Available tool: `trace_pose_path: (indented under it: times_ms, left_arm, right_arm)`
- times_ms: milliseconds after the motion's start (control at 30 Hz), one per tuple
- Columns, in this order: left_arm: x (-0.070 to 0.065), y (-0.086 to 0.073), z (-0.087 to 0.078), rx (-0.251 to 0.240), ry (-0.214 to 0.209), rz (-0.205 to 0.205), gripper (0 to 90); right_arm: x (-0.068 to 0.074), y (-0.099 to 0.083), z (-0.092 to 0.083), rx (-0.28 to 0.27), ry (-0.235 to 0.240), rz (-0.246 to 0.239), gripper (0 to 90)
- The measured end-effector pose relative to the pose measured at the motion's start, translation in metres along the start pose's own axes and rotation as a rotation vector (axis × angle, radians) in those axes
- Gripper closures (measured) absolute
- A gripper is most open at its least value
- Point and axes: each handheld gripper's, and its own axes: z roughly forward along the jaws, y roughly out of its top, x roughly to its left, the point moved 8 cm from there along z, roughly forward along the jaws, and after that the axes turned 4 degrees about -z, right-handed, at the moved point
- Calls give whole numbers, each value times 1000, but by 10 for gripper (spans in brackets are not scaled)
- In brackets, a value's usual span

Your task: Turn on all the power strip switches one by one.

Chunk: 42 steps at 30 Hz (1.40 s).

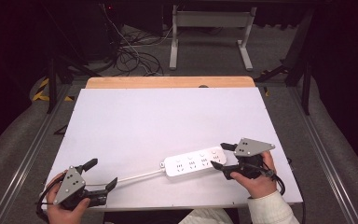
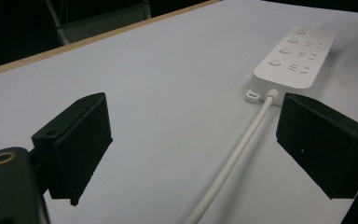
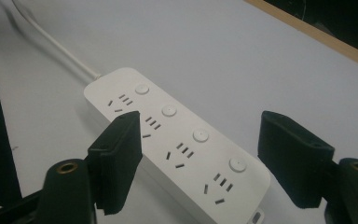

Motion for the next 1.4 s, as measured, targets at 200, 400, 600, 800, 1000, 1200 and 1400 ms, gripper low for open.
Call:
trace_pose_path:
  times_ms: [200, 400, 600, 800, 1000, 1200, 1400]
  left_arm:
    - [0, -1, 1, 7, -1, 5, 106]
    - [0, 0, -1, 4, 1, 2, 106]
    - [1, 0, -1, -3, 8, 0, 106]
    - [1, 1, -1, -12, 11, -7, 107]
    - [1, 1, -1, -12, 9, -9, 107]
    - [3, 2, -2, -17, 20, -6, 107]
    - [3, 1, -2, -16, 19, -9, 108]
  right_arm:
    - [-1, 9, 9, 2, 9, -2, 310]
    - [-1, 13, 19, 20, 11, -18, 358]
    - [-4, 14, 19, 19, 4, 9, 499]
    - [-5, 18, 24, 42, 60, 69, 643]
    - [-9, 16, 35, 78, 33, 68, 834]
    - [-20, 10, 44, 126, -6, 67, 900]
    - [-24, 3, 48, 175, -18, 76, 900]
